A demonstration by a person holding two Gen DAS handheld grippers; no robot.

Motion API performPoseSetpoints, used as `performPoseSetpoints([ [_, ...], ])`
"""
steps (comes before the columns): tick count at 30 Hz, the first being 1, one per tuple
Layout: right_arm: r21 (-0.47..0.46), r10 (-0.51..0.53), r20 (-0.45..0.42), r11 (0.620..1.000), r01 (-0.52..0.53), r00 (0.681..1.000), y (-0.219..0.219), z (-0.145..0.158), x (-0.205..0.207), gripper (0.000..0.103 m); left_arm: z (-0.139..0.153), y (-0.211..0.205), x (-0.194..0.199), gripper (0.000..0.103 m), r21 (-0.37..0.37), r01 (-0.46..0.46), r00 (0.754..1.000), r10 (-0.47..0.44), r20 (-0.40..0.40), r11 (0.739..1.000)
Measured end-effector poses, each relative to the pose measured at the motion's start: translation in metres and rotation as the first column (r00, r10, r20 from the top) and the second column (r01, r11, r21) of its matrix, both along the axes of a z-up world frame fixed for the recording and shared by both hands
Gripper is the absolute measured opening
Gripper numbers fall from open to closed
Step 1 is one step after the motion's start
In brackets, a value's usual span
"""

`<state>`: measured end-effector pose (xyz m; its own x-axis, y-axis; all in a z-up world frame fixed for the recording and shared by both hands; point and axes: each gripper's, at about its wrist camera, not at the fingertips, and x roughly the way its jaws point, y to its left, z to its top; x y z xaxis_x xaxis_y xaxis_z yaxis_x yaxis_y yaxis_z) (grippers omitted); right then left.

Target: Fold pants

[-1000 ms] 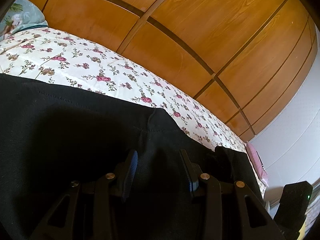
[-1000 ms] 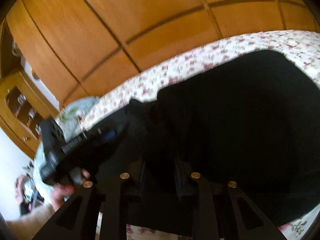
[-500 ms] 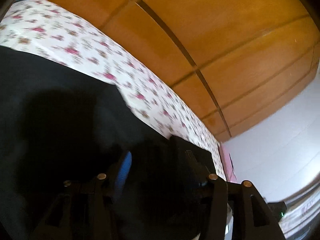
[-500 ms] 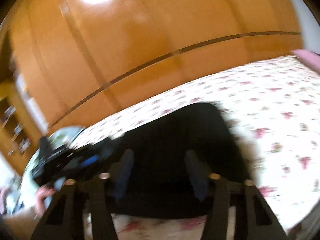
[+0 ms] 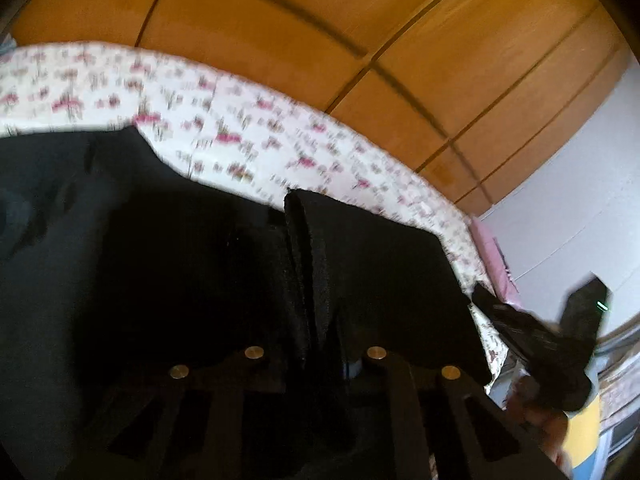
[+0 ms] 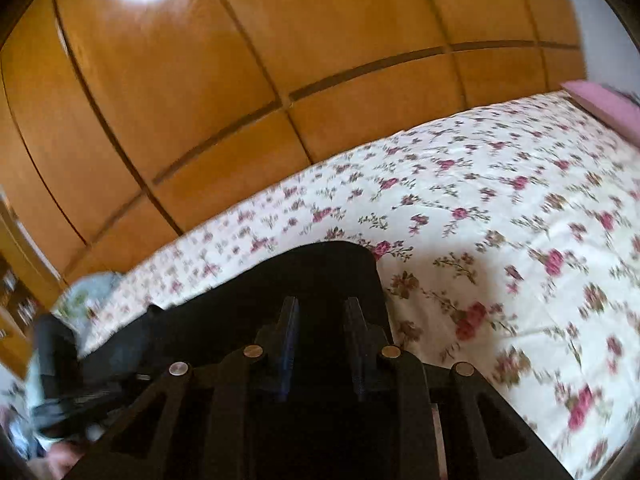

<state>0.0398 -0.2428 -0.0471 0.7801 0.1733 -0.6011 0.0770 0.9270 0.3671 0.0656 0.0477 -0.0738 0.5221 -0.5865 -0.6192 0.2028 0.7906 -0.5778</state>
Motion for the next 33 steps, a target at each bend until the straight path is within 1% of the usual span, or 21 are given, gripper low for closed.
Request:
performPoseSetpoints([
  [2,-0.05,0.011,-0.042,0.999,-0.013,0.999,0.004,-0.008,0.007,0.018,0.004,0.003,-0.01,0.016,0.02,-0.007,1.0,0.006,0.03,1.0],
  [5,-0.077,0.013,-0.075,0.997,-0.018,0.997,0.006,-0.023,0.007,0.013,-0.01,0.005,-0.015,0.015,0.071,-0.026,1.0,0.025,0.012,0.997],
  [6,-0.084,0.015,-0.08,0.996,-0.022,0.997,0.007,-0.028,0.007,0.011,-0.016,0.006,-0.015,0.016,0.075,-0.029,1.0,0.029,0.006,0.997],
  [7,-0.105,0.019,-0.082,0.994,-0.027,0.996,0.009,-0.033,0.007,0.011,-0.021,0.008,-0.014,0.016,0.058,-0.033,0.999,0.033,0.008,0.998],
  [8,-0.139,0.021,-0.075,0.99,-0.032,0.997,0.012,-0.037,0.007,0.01,-0.025,0.011,-0.016,0.016,0.046,-0.036,0.999,0.035,0.019,0.998],
  [9,-0.156,0.022,-0.066,0.987,-0.032,0.998,0.013,-0.039,0.006,0.01,-0.027,0.011,-0.017,0.016,0.052,-0.03,0.999,0.028,0.039,0.998],
  [11,-0.146,0.021,-0.056,0.989,-0.029,0.998,0.011,-0.042,0.008,0.01,-0.026,0.01,-0.02,0.018,0.072,-0.023,0.998,0.018,0.062,0.997],
  [13,-0.108,0.02,-0.039,0.994,-0.024,0.999,0.005,-0.044,0.007,0.01,-0.025,0.012,-0.023,0.019,0.067,-0.019,0.998,0.015,0.068,0.998],
  [14,-0.098,0.02,-0.026,0.995,-0.022,0.999,0.003,-0.045,0.005,0.01,-0.024,0.014,-0.024,0.021,0.058,-0.019,0.998,0.015,0.064,0.998],
  [17,-0.096,0.027,-0.005,0.995,-0.027,1.0,0.004,-0.04,-0.002,0.01,-0.018,0.025,-0.028,0.026,0.015,-0.037,0.999,0.036,0.01,0.999],
  [18,-0.083,0.03,-0.004,0.996,-0.031,1.0,0.003,-0.037,-0.004,0.012,-0.014,0.029,-0.029,0.026,0.01,-0.044,0.999,0.044,-0.002,0.999],
  [19,-0.045,0.04,-0.004,0.998,-0.04,0.999,0.0,-0.032,-0.008,0.012,-0.008,0.034,-0.032,0.026,0.015,-0.056,0.998,0.056,0.008,0.998],
  [20,-0.015,0.045,-0.003,0.999,-0.045,0.999,-0.002,-0.028,-0.011,0.012,-0.001,0.037,-0.034,0.026,0.023,-0.069,0.997,0.068,0.031,0.997],
  [21,0.006,0.045,-0.001,0.999,-0.045,0.999,-0.005,-0.023,-0.013,0.012,0.009,0.041,-0.038,0.026,0.033,-0.088,0.993,0.086,0.076,0.996],
  [22,0.007,0.036,0.001,0.999,-0.036,0.999,-0.007,-0.018,-0.016,0.013,0.016,0.042,-0.038,0.026,0.041,-0.099,0.99,0.094,0.107,0.994],
  [24,-0.015,0.03,0.017,0.999,-0.029,0.999,-0.009,-0.006,-0.017,0.012,0.031,0.039,-0.035,0.027,0.058,-0.099,0.983,0.089,0.158,0.993],
  [25,-0.039,0.032,0.019,0.999,-0.031,0.999,-0.008,0.001,-0.014,0.013,0.036,0.035,-0.031,0.027,0.071,-0.085,0.983,0.072,0.167,0.994],
  [27,-0.092,0.037,0.009,0.995,-0.036,0.999,-0.004,0.008,-0.005,0.012,0.04,0.022,-0.018,0.027,0.104,-0.046,0.986,0.028,0.166,0.993],
  [29,-0.145,0.063,-0.024,0.987,-0.066,0.998,0.003,0.011,0.012,0.012,0.039,0.01,-0.007,0.027,0.146,-0.001,0.987,-0.022,0.159,0.989],
  [31,-0.176,0.084,-0.066,0.98,-0.095,0.994,0.009,0.008,0.029,0.012,0.03,-0.003,0.012,0.027,0.201,0.052,0.99,-0.077,0.121,0.978],
  [33,-0.17,0.092,-0.1,0.98,-0.108,0.991,0.011,0.0,0.045,0.012,0.012,-0.009,0.032,0.025,0.26,0.064,0.996,-0.079,0.046,0.964],
])
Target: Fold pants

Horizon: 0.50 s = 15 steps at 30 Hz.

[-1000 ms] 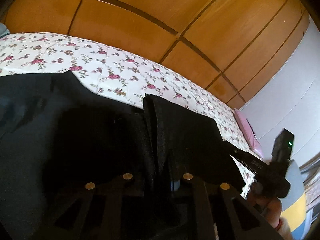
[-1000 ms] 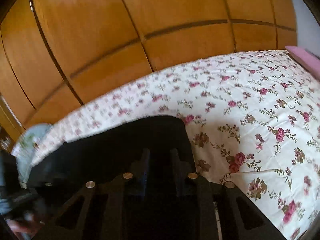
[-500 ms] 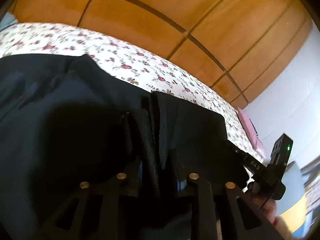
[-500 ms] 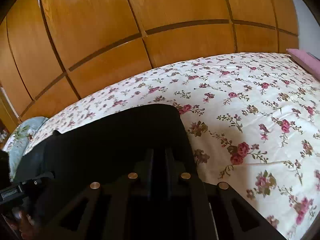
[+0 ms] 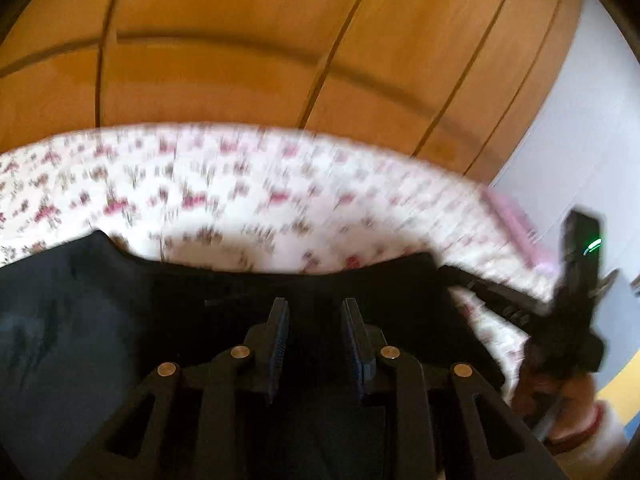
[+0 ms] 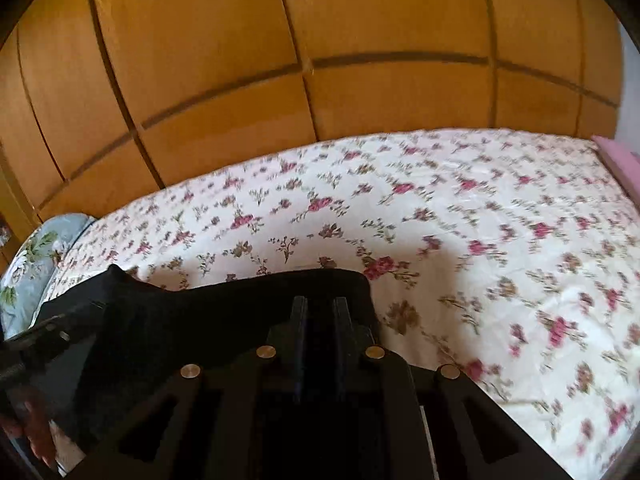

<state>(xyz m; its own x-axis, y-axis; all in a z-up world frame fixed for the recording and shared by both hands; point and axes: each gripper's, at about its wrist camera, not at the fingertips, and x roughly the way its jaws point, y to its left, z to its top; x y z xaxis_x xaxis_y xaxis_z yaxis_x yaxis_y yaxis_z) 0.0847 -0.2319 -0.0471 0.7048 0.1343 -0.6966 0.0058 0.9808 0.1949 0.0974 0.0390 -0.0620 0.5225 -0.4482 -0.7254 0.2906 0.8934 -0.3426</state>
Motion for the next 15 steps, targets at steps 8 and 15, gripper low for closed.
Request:
performPoseSetpoints([
  [8,0.042,-0.105,-0.026,0.994,0.106,0.994,-0.019,-0.035,0.019,0.011,-0.04,0.016,0.006,0.011,-0.033,-0.026,0.998,0.028,0.059,0.999],
  [15,0.055,-0.146,0.026,0.988,0.145,0.989,-0.021,-0.029,0.003,0.031,-0.031,0.027,-0.016,0.017,-0.085,-0.048,0.994,0.056,0.094,0.995],
])
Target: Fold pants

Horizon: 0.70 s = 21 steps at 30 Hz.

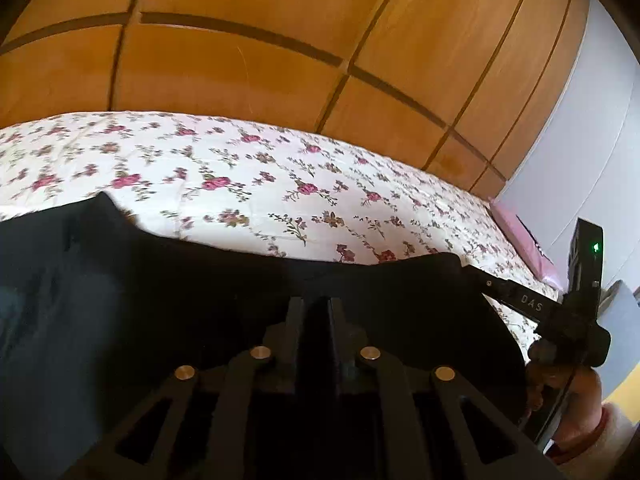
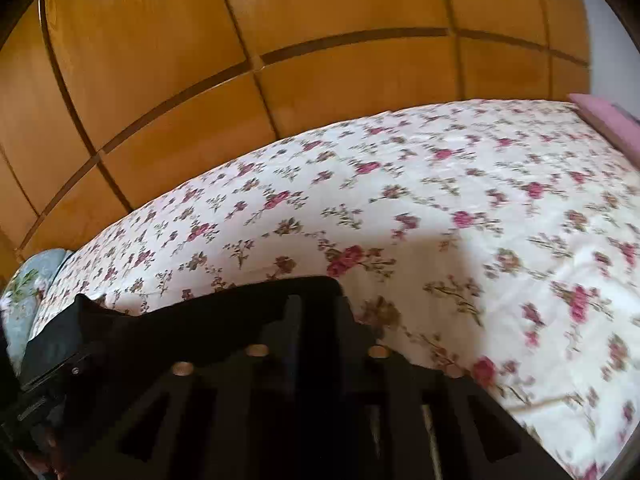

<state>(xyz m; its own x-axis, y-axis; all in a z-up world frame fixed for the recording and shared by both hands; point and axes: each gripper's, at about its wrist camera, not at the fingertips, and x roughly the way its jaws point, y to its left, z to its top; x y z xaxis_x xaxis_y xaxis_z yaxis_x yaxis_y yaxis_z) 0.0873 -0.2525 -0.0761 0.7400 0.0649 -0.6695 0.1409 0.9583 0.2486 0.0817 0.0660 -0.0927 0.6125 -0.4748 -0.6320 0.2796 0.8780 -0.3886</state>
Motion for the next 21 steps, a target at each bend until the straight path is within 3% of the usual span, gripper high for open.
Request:
performPoseSetpoints([
  [4,0.003,-0.025,0.03,1.0,0.025,0.999,0.01,0.005,-0.035,0.031,0.006,0.002,-0.033,0.024,0.049,-0.005,0.998,0.002,0.061,0.999],
  [7,-0.054,-0.023,0.069,0.998,0.027,0.997,0.027,0.012,-0.062,0.031,0.004,0.005,-0.055,0.029,0.117,-0.02,0.996,0.009,0.093,0.993],
  [11,-0.034,0.044,0.121,0.999,-0.04,0.992,0.051,0.019,-0.089,0.031,-0.001,0.024,-0.069,0.031,0.028,-0.034,0.998,0.032,0.059,0.999],
  [16,0.008,0.214,0.12,0.976,-0.217,0.969,0.098,0.009,-0.101,0.029,-0.001,0.042,-0.082,0.036,-0.034,-0.065,0.998,0.066,0.02,0.997],
  [21,-0.088,0.343,0.1,0.938,-0.335,0.934,0.141,-0.006,-0.107,0.033,0.006,0.066,-0.1,0.036,-0.066,-0.137,0.99,0.139,0.021,0.988],
])
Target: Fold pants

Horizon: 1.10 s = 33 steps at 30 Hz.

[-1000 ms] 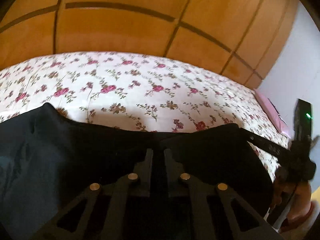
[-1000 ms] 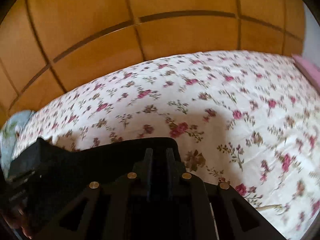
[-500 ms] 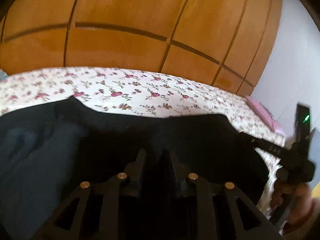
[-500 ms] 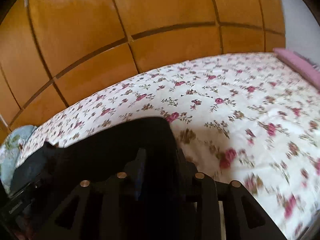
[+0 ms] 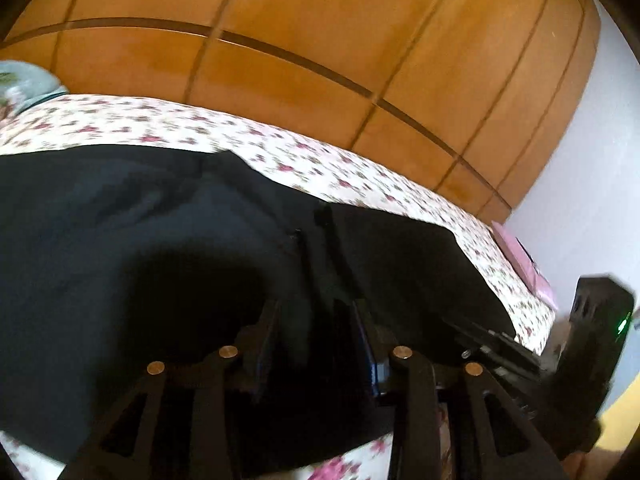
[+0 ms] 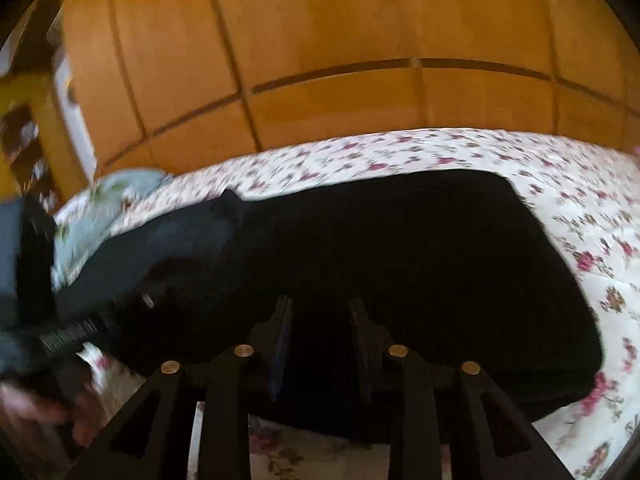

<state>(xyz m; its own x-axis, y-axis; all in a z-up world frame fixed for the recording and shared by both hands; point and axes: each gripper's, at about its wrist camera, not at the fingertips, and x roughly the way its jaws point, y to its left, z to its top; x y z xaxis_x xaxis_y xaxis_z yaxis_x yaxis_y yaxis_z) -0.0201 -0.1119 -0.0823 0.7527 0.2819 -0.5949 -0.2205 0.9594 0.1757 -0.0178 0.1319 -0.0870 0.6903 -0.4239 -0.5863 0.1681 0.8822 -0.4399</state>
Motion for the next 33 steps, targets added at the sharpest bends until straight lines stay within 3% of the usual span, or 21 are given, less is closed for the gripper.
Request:
performPoseSetpoints([
  [2,-0.037,0.003,0.024,0.999,-0.003,1.0,0.005,-0.004,-0.003,0.033,0.003,0.017,-0.01,0.036,-0.026,-0.056,0.998,0.056,0.008,0.998],
  [5,-0.012,0.006,0.037,1.0,-0.006,0.999,0.0,-0.007,-0.002,0.033,0.007,0.04,-0.023,0.037,-0.044,-0.141,0.99,0.142,0.02,0.989],
  [11,-0.012,-0.002,0.069,1.0,0.003,0.998,0.002,-0.01,-0.007,0.033,0.012,0.092,-0.056,0.042,-0.053,-0.324,0.946,0.325,0.009,0.945],
  [14,0.004,-0.007,0.075,1.0,0.006,0.997,0.001,-0.011,-0.007,0.033,0.012,0.125,-0.08,0.049,-0.084,-0.45,0.892,0.452,0.002,0.889],
  [18,0.02,-0.015,0.075,1.0,0.013,0.997,0.0,-0.011,-0.007,0.033,0.007,0.167,-0.117,0.054,-0.174,-0.624,0.777,0.629,-0.03,0.762],
  [21,0.023,-0.021,0.076,1.0,0.019,0.997,0.002,-0.01,-0.009,0.033,-0.003,0.184,-0.133,0.054,-0.199,-0.676,0.732,0.677,-0.076,0.709],
  [24,0.033,-0.028,0.072,0.999,0.026,0.997,0.002,-0.01,-0.009,0.033,-0.016,0.194,-0.133,0.054,-0.216,-0.687,0.725,0.677,-0.131,0.694],
  [26,0.034,-0.029,0.072,0.999,0.027,0.997,0.002,-0.01,-0.009,0.033,-0.026,0.201,-0.125,0.054,-0.25,-0.672,0.74,0.65,-0.173,0.697],
  [33,0.039,-0.031,0.065,0.999,0.029,0.997,0.0,-0.009,-0.009,0.033,-0.035,0.224,-0.108,0.053,-0.342,-0.673,0.732,0.657,-0.182,0.655],
])
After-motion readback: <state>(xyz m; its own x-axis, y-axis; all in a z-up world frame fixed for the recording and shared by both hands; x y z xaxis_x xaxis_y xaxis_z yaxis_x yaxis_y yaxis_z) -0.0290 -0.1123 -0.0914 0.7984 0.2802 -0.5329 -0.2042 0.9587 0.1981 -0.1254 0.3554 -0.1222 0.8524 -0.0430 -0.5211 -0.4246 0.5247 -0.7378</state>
